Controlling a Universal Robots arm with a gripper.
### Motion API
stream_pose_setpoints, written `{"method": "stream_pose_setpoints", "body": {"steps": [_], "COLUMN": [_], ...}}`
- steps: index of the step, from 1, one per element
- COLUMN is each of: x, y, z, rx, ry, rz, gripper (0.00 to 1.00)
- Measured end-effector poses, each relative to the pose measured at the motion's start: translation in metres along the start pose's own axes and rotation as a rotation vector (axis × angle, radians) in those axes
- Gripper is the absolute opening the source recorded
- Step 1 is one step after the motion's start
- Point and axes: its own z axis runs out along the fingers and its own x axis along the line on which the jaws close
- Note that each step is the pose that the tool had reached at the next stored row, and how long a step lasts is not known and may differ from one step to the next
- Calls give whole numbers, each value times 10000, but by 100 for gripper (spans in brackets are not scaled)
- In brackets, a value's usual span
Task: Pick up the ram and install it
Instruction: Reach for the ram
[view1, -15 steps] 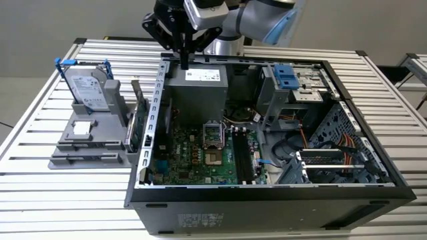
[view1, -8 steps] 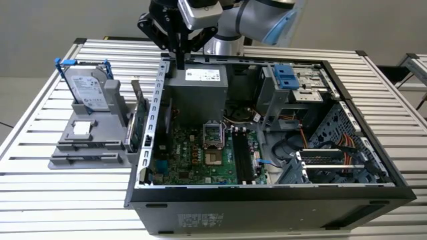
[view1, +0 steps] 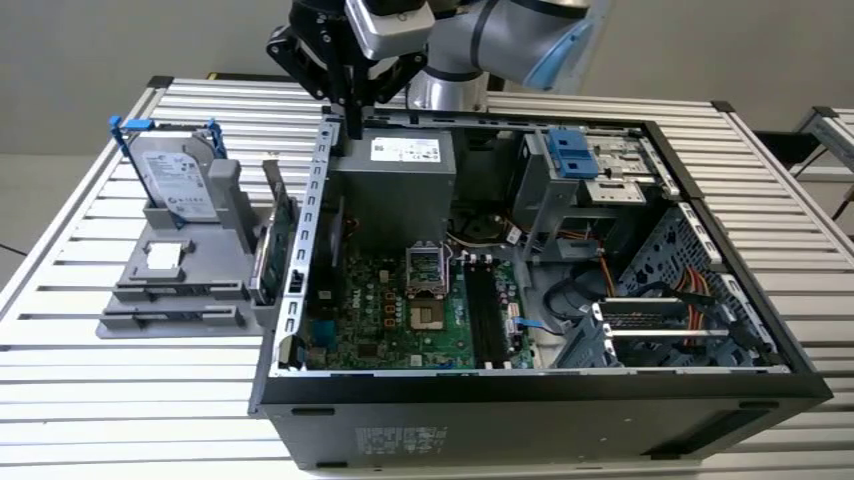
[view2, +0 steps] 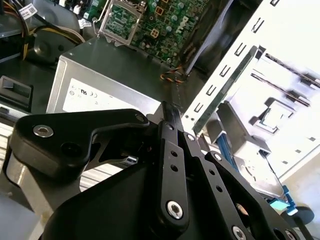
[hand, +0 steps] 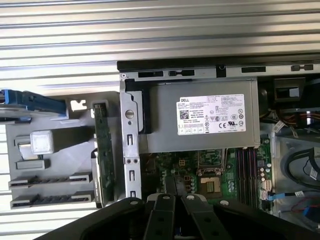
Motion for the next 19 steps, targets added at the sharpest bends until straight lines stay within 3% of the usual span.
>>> {"method": "stream_pose_setpoints", "body": {"steps": [19], "x": [195], "y": [-14], "z": [-4], "rx": [0], "ry": [0], "rz": [0], "gripper": [0]}}
